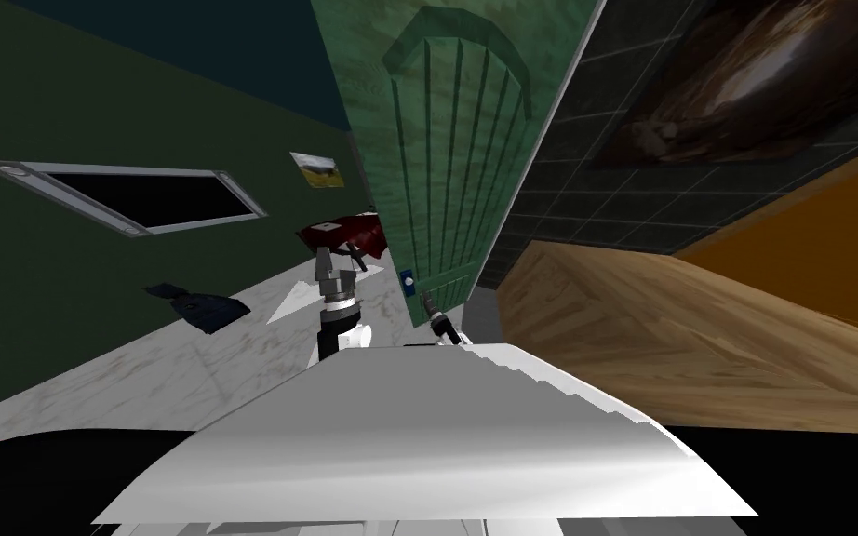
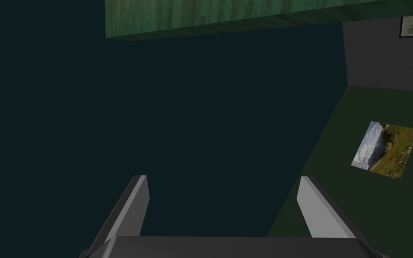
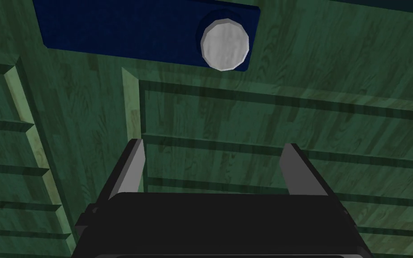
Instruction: Push the door open
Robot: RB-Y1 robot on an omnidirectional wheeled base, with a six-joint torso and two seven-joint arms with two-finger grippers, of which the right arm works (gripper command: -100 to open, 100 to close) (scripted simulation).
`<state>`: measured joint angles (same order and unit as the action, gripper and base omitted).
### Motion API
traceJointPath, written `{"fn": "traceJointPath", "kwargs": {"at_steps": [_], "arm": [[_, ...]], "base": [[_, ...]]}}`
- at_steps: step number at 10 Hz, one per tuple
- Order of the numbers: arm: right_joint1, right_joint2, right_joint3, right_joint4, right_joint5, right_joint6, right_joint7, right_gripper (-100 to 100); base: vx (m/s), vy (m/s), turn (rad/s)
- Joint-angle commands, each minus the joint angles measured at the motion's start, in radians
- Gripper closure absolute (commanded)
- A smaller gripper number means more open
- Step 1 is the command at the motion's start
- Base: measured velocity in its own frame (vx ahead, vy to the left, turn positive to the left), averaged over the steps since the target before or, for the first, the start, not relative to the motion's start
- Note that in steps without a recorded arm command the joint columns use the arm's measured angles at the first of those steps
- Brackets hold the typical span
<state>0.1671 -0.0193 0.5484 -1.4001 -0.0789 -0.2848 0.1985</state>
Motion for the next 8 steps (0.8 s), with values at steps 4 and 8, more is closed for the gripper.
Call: {"fn": "traceJointPath", "kwargs": {"at_steps": [4,8], "arm": [[0.040,0.050,0.052,-0.021,0.003,-0.005,0.018,-100],[0.020,0.000,0.041,-0.012,0.001,0.002,0.017,-100]], "base": [[-0.099,-0.031,-0.079],[0.173,0.098,0.013]]}}
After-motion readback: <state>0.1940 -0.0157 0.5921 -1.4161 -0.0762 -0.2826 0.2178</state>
